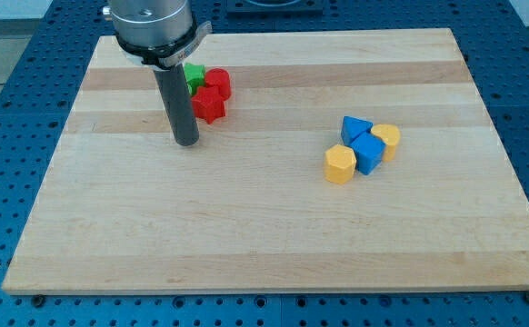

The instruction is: Move your arm below the hexagon

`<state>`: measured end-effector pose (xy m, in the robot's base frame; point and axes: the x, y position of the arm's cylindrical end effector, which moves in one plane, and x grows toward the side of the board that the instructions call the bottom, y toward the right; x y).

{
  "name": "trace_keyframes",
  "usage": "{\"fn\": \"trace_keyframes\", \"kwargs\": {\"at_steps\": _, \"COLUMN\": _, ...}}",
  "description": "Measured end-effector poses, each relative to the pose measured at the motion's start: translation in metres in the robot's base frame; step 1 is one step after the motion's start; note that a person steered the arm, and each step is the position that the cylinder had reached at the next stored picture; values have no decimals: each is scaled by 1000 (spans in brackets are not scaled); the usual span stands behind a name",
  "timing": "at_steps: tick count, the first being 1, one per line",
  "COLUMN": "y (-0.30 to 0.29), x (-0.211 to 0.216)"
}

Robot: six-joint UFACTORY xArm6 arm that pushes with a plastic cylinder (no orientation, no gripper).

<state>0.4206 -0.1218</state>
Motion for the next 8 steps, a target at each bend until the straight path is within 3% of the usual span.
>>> {"fn": "trace_keyframes", "kwargs": {"at_steps": 2, "y": 71, "x": 59}}
{"fn": "trace_keyframes", "kwargs": {"at_steps": 4, "y": 106, "x": 134}}
{"fn": "trace_keyframes", "kwargs": {"at_steps": 7, "y": 114, "x": 143}}
{"fn": "trace_keyframes", "kwargs": {"at_steps": 8, "y": 143, "x": 143}}
